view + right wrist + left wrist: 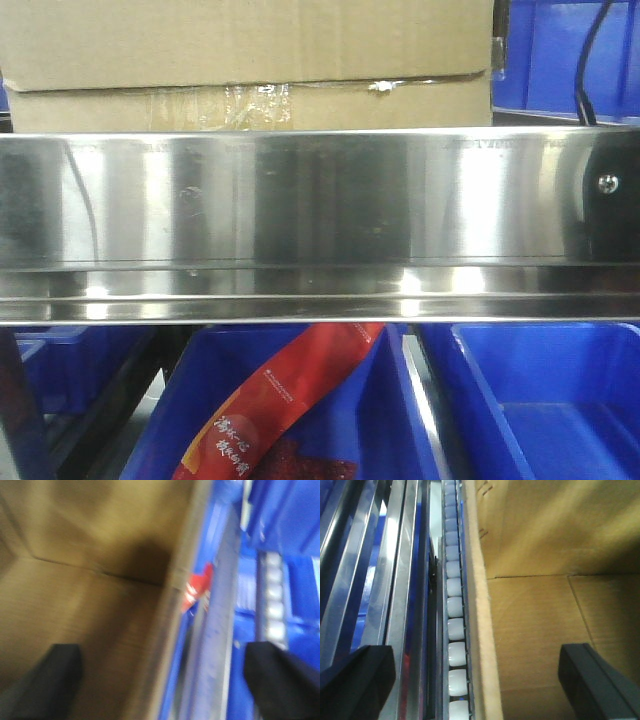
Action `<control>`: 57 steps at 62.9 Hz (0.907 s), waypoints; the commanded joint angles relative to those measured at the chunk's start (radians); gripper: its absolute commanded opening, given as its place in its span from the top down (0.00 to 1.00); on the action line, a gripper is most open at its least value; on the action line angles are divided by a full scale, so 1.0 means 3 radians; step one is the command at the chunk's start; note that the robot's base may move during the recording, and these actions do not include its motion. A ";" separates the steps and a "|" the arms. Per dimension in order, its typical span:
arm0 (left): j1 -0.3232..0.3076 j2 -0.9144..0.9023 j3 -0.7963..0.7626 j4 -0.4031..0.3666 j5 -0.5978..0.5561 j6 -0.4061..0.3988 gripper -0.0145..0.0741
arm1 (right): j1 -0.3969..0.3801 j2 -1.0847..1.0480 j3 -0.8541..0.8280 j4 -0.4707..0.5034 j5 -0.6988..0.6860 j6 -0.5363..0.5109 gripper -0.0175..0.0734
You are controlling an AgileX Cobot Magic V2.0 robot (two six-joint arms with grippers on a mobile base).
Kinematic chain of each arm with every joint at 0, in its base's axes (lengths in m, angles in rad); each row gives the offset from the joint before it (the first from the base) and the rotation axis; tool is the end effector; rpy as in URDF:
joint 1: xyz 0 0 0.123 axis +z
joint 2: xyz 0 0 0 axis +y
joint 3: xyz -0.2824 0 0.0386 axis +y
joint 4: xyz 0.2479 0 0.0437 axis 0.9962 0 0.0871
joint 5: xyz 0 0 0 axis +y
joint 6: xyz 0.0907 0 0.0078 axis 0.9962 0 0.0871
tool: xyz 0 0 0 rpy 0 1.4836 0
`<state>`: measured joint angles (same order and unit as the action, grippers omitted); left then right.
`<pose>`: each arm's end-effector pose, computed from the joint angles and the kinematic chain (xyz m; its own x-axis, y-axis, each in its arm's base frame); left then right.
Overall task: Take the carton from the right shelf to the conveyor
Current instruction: 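Clamp the brown carton's side walls with both grippers, then lift the carton with both grippers and pull it off the shelf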
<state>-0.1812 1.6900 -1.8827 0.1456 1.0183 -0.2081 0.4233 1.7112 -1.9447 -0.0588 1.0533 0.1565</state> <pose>0.3698 -0.0563 0.4286 -0.6645 -0.0103 -0.7472 0.0016 0.9999 -0.0153 0.3450 0.1504 0.4362 -0.6521 -0.1546 -0.7422 -0.2951 0.9535 0.0607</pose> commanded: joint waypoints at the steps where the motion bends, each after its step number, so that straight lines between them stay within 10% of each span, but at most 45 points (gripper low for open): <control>1: 0.0004 0.0007 -0.0024 -0.0017 -0.0035 -0.0016 0.28 | -0.0012 0.0038 -0.0025 -0.0051 0.0064 0.0002 0.46; 12: 0.0004 0.0013 -0.0024 -0.0026 0.0006 -0.0016 0.71 | -0.0012 0.0091 -0.0025 -0.0026 0.0133 0.0002 0.89; 16: 0.0004 0.0013 -0.0024 -0.0026 0.0056 -0.0016 0.89 | -0.0012 0.0091 -0.0025 -0.0026 0.0133 0.0002 0.89; 57: -0.0277 -0.0824 -0.0024 -0.0006 0.0676 -0.0030 0.85 | 0.0020 -0.0954 0.0000 -0.0018 0.0427 0.0002 0.88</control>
<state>-0.2437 1.4878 -1.8857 0.0900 1.1979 -0.2217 0.4338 1.4884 -1.9451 -0.0233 1.1634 0.1776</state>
